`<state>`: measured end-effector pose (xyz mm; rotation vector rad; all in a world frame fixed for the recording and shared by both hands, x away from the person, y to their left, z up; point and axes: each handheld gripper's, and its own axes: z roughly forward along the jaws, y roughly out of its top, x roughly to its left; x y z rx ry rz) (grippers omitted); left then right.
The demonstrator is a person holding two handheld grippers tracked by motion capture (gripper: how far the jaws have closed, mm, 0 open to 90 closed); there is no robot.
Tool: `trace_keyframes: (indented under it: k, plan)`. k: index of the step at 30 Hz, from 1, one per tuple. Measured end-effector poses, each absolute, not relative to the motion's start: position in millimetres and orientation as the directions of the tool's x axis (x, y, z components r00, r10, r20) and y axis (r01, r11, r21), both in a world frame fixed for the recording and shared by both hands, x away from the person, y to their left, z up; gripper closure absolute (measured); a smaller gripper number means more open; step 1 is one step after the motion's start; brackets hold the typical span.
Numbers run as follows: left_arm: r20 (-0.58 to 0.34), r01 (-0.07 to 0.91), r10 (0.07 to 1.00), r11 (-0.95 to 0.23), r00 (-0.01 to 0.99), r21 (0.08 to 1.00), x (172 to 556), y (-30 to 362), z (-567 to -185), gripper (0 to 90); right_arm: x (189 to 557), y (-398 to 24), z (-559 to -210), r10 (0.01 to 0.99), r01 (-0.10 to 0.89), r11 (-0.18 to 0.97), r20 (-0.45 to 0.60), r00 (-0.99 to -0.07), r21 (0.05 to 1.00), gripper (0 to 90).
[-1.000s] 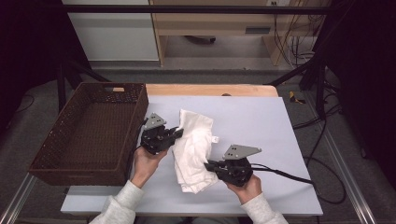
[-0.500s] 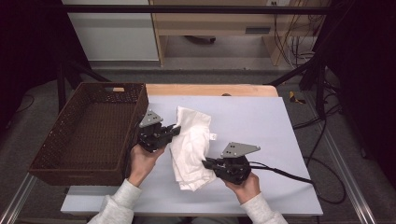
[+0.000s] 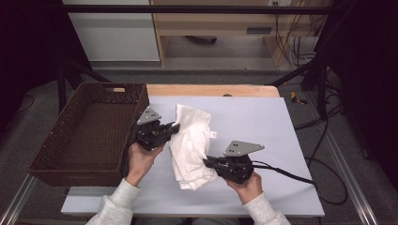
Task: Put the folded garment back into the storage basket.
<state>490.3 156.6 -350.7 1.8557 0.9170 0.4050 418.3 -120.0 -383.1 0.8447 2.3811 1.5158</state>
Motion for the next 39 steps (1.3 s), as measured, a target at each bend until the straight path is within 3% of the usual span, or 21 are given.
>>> trace_keyframes:
  k: [13, 39]
  plan:
    - [-0.072, 0.388, 0.762, -0.244, 0.644, 0.889, 490, 168, -329, 79.1, 422, -108, -368, 0.545, 0.325, 0.300, 0.118, -0.830, 0.897, 85.2]
    - [-0.082, 0.392, 0.793, -0.206, 0.604, 0.896, 491, 207, -306, 79.0, 434, -71, -346, 0.498, 0.278, 0.282, 0.108, -0.861, 0.918, 85.3]
